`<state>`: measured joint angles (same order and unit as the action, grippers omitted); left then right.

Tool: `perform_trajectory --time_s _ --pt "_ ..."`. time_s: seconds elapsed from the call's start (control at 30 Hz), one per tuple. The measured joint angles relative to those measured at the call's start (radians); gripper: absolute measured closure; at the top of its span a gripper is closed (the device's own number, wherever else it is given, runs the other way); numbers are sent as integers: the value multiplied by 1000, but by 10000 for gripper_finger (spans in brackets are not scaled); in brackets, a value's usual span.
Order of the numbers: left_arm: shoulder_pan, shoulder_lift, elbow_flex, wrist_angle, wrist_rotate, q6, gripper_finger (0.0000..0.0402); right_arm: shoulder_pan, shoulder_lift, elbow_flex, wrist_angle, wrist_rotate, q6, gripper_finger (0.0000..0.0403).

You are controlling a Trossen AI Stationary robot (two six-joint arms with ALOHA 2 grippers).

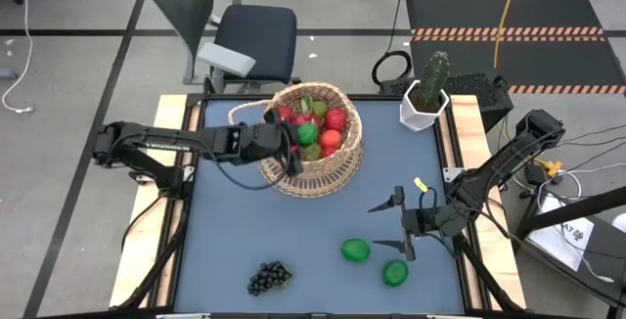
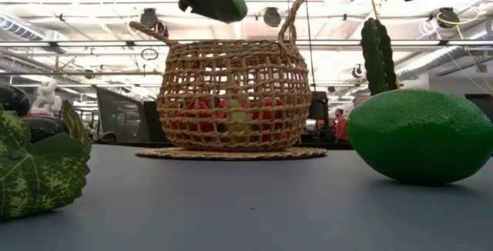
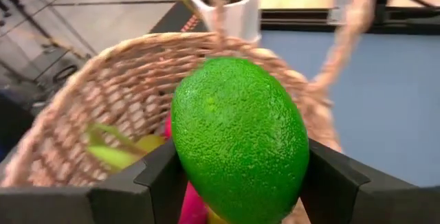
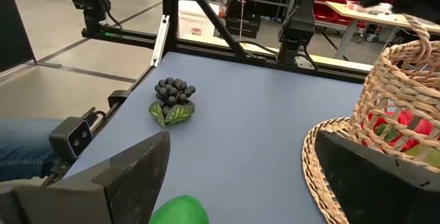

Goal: Build produce basket
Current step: Put the lime into the basket

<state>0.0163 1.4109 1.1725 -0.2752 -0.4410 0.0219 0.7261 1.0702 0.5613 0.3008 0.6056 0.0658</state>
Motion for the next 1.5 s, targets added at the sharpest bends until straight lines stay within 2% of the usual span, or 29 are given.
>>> perform_trajectory --time_s 0.17,0.4,0.67,1.07,1.33,1.5 --pt "67 0 0 -6 53 2 172 0 0 0 0 0 0 44" --pt "119 1 40 -139 67 3 172 0 0 0 0 0 -2 44" --pt "154 2 45 -226 67 4 172 0 0 0 0 0 -3 44" --pt "164 2 45 -231 77 11 172 0 0 0 0 0 -3 44" --pt "129 2 45 -216 77 236 172 0 0 0 0 0 -3 44" --pt "93 2 45 -175 67 456 172 0 0 0 0 0 -3 44"
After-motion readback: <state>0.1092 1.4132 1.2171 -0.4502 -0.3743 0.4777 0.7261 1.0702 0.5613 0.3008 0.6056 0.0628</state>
